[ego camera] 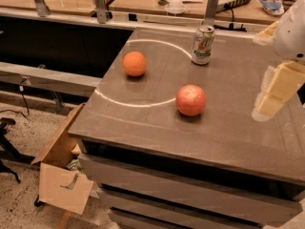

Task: Move orange near apple

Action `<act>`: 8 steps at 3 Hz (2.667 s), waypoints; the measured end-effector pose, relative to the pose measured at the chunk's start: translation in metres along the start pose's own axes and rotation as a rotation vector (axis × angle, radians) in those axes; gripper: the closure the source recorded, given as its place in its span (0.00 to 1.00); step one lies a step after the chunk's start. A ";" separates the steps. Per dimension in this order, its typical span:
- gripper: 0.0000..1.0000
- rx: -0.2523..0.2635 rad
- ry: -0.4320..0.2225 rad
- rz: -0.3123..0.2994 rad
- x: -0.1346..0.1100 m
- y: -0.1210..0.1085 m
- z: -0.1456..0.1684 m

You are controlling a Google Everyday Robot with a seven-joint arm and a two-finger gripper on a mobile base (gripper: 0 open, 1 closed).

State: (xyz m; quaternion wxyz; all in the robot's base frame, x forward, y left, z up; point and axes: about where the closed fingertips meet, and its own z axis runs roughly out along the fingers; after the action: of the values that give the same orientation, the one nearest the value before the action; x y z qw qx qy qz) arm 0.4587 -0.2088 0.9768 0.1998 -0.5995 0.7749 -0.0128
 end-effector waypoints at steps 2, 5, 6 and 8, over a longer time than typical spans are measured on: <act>0.00 0.093 -0.237 0.093 -0.064 -0.083 0.043; 0.00 0.052 -0.284 0.091 -0.105 -0.086 0.071; 0.00 0.013 -0.373 0.082 -0.162 -0.094 0.106; 0.00 -0.005 -0.406 0.074 -0.234 -0.115 0.175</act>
Offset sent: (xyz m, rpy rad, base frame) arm 0.1491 0.0678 0.0012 0.3266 -0.1788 -0.0892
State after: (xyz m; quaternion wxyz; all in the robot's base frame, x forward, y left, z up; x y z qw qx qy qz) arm 0.6686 0.0162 0.9144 0.3509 -0.5612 0.7403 0.1176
